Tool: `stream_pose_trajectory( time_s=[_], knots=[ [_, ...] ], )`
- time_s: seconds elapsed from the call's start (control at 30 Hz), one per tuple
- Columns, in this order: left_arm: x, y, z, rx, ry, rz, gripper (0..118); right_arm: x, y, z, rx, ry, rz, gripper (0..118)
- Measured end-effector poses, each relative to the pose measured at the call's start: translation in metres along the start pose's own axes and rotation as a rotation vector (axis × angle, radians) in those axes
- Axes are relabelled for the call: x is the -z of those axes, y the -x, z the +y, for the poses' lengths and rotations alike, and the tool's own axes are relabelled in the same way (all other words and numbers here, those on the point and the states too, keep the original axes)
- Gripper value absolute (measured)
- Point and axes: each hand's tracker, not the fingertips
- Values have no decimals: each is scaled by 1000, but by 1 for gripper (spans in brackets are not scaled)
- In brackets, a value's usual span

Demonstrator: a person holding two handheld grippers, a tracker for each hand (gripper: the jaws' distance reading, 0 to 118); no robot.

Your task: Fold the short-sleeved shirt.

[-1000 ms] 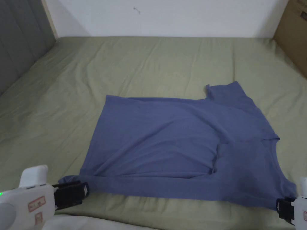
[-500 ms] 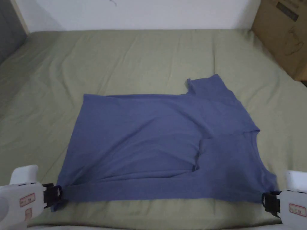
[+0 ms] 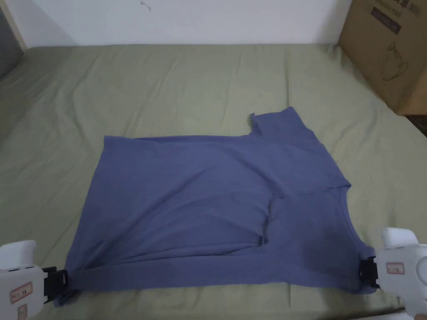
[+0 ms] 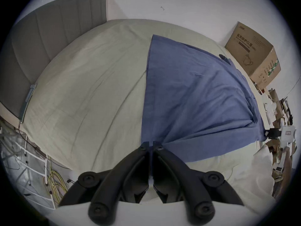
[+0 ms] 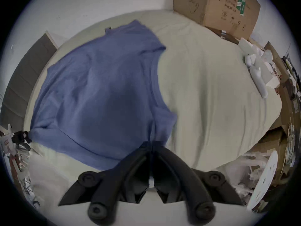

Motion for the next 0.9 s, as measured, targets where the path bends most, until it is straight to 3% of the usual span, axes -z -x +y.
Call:
stream_pose_trajectory(
  time_s=[0.1,0.13,0.27,0.37,0.47,0.63,0.7,0.8,0.83,0.9],
  knots=[
    [-2,2,-1,3,7,3,2,-14,0,1,49,-39,18,0],
    [-3,2,-1,7,12,4,2,-23,3,3,53,-39,56,0],
    [-13,-1,11,23,-2,18,2,-46,8,15,29,-97,23,0],
    [-20,-1,35,33,-32,-7,2,-60,0,39,89,-135,95,0],
    [-13,-4,74,67,-55,-4,2,-61,-4,67,101,-162,99,0],
    [22,-15,131,152,-52,13,2,-36,-6,124,119,-175,83,0],
    [42,-19,147,165,-28,29,2,-14,-2,141,37,-158,-1,0],
    [74,-23,157,184,-1,43,2,19,0,157,70,-105,6,0],
    [85,-23,157,191,34,58,5,25,3,159,74,-94,-2,0],
    [94,-23,155,184,67,82,41,30,9,159,59,-96,-25,1]
  ],
)
